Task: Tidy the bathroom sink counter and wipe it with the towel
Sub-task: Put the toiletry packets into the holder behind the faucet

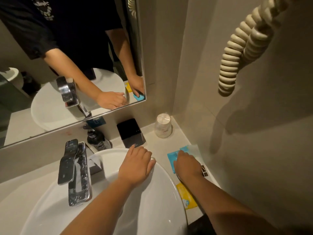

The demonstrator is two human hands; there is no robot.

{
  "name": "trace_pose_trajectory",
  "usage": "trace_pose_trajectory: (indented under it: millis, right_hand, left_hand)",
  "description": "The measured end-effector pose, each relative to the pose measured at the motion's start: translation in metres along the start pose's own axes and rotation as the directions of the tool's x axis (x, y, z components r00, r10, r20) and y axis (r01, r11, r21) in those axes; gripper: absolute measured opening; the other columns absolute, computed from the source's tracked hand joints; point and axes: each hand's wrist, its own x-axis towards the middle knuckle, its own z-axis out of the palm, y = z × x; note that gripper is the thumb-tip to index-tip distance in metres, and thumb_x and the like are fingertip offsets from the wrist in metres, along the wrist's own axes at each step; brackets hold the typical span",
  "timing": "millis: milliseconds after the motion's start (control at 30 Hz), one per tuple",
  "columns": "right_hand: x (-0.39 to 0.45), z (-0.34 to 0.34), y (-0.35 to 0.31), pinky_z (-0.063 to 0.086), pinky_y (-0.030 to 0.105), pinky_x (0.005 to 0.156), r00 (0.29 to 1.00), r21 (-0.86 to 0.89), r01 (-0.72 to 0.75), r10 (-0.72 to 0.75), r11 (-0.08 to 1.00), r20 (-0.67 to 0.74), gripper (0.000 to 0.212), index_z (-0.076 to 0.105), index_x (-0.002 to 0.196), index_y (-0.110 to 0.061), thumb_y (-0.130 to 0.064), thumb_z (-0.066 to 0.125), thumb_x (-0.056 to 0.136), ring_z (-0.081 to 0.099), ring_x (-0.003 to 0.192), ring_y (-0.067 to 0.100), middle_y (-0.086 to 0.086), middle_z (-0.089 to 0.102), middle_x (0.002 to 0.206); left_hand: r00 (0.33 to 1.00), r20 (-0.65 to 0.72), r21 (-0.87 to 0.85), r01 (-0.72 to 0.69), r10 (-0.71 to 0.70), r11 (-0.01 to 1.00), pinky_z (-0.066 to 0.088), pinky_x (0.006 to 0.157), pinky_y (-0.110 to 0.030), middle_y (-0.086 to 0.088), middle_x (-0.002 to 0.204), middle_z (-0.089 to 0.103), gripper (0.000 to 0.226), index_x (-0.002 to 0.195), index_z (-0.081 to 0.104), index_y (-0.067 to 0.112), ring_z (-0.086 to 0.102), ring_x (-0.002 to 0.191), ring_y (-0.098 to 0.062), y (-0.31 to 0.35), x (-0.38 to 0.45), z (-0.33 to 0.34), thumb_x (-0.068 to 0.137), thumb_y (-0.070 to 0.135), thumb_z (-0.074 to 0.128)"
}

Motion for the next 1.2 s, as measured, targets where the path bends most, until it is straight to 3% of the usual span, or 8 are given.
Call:
trace_pose_trajectory:
  millis: [267, 433, 567, 667, 967, 1033, 1167, 1200]
  right_hand:
    - [-0.032, -0.052, 0.029, 0.045, 0.029, 0.057, 0.987, 0.616, -0.15, 0.085, 0.773, 0.134, 0.024, 0.052, 0.064, -0.016, -0.022, 0.065, 0.083, 0.06, 0.063, 0.016, -0.001, 0.061, 0.068]
    - [-0.089, -0.027, 0.05, 0.042, 0.023, 0.052, 0.947, 0.452, -0.242, 0.107, 0.859, 0.303, 0.031, 0.044, 0.062, -0.021, -0.032, 0.06, 0.087, 0.055, 0.06, 0.007, -0.004, 0.056, 0.071]
    - [-0.104, -0.002, 0.041, 0.05, 0.03, 0.078, 0.963, 0.332, -0.205, 0.128, 0.921, 0.238, 0.019, 0.054, 0.087, -0.024, -0.043, 0.053, 0.092, 0.057, 0.09, 0.014, -0.001, 0.054, 0.1]
    - [-0.107, 0.003, 0.035, 0.044, 0.025, 0.068, 0.96, 0.394, -0.239, 0.155, 0.887, 0.232, 0.018, 0.044, 0.084, -0.026, -0.037, 0.056, 0.091, 0.057, 0.086, 0.013, -0.003, 0.058, 0.095]
    - [-0.073, -0.051, 0.032, 0.058, 0.044, 0.078, 0.968, 0.915, -0.238, 0.158, 0.324, 0.196, 0.028, 0.057, 0.109, -0.013, -0.008, 0.068, 0.084, 0.07, 0.085, 0.026, 0.012, 0.07, 0.099]
    - [-0.054, -0.074, 0.019, 0.056, 0.04, 0.077, 0.989, 0.959, -0.145, 0.051, 0.244, 0.137, 0.025, 0.062, 0.108, -0.012, -0.005, 0.067, 0.085, 0.071, 0.081, 0.023, 0.011, 0.074, 0.093]
    - [-0.023, -0.108, -0.02, 0.057, 0.03, 0.07, 0.985, 0.972, -0.01, -0.165, 0.237, 0.05, 0.017, 0.069, 0.096, -0.021, -0.009, 0.066, 0.085, 0.072, 0.081, 0.019, 0.003, 0.076, 0.09]
    - [-0.017, -0.112, -0.029, 0.057, 0.028, 0.069, 0.981, 0.972, 0.015, -0.19, 0.235, 0.031, 0.017, 0.07, 0.094, -0.023, -0.009, 0.065, 0.084, 0.072, 0.08, 0.017, 0.001, 0.076, 0.088]
  left_hand:
    - [0.998, 0.045, 0.02, 0.034, -0.035, 0.999, 0.023, 0.111, -0.042, 0.0, 0.104, 0.059, 0.04, 0.105, 0.058, 0.019, 0.048, 0.104, -0.022, 0.002, -0.001, -0.003, 0.098, 0.044, 0.027]
    - [0.999, 0.042, 0.028, 0.027, -0.028, 0.999, 0.022, 0.112, -0.044, -0.001, 0.103, 0.06, 0.042, 0.104, 0.06, 0.018, 0.05, 0.104, -0.024, 0.001, 0.0, -0.001, 0.098, 0.044, 0.028]
    - [0.999, 0.023, 0.01, 0.026, -0.026, 1.0, 0.023, 0.112, -0.044, -0.002, 0.102, 0.061, 0.042, 0.104, 0.061, 0.016, 0.052, 0.104, -0.025, 0.002, -0.001, -0.001, 0.098, 0.043, 0.03]
    - [0.999, 0.032, 0.016, 0.032, -0.032, 0.999, 0.022, 0.112, -0.043, -0.001, 0.104, 0.061, 0.043, 0.106, 0.06, 0.018, 0.05, 0.106, -0.023, 0.002, -0.001, -0.002, 0.098, 0.045, 0.028]
    - [0.994, 0.064, -0.161, 0.102, -0.092, 0.982, 0.018, 0.114, -0.041, 0.003, 0.115, 0.063, 0.04, 0.116, 0.062, 0.021, 0.049, 0.116, -0.018, 0.005, 0.002, -0.012, 0.098, 0.045, 0.035]
    - [0.98, 0.041, -0.389, 0.195, -0.195, 0.901, 0.025, 0.11, -0.038, 0.003, 0.115, 0.065, 0.033, 0.114, 0.064, 0.021, 0.052, 0.112, -0.017, 0.009, 0.008, -0.022, 0.097, 0.039, 0.042]
    - [0.853, 0.212, -0.923, 0.335, -0.477, 0.19, 0.045, 0.087, -0.03, 0.009, 0.103, 0.068, 0.021, 0.099, 0.064, 0.029, 0.062, 0.1, -0.008, 0.025, 0.031, -0.065, 0.097, 0.038, 0.044]
    - [0.848, 0.19, -0.943, 0.299, -0.495, 0.149, 0.047, 0.084, -0.03, 0.011, 0.099, 0.068, 0.018, 0.098, 0.064, 0.029, 0.064, 0.094, -0.003, 0.024, 0.038, -0.073, 0.097, 0.036, 0.047]
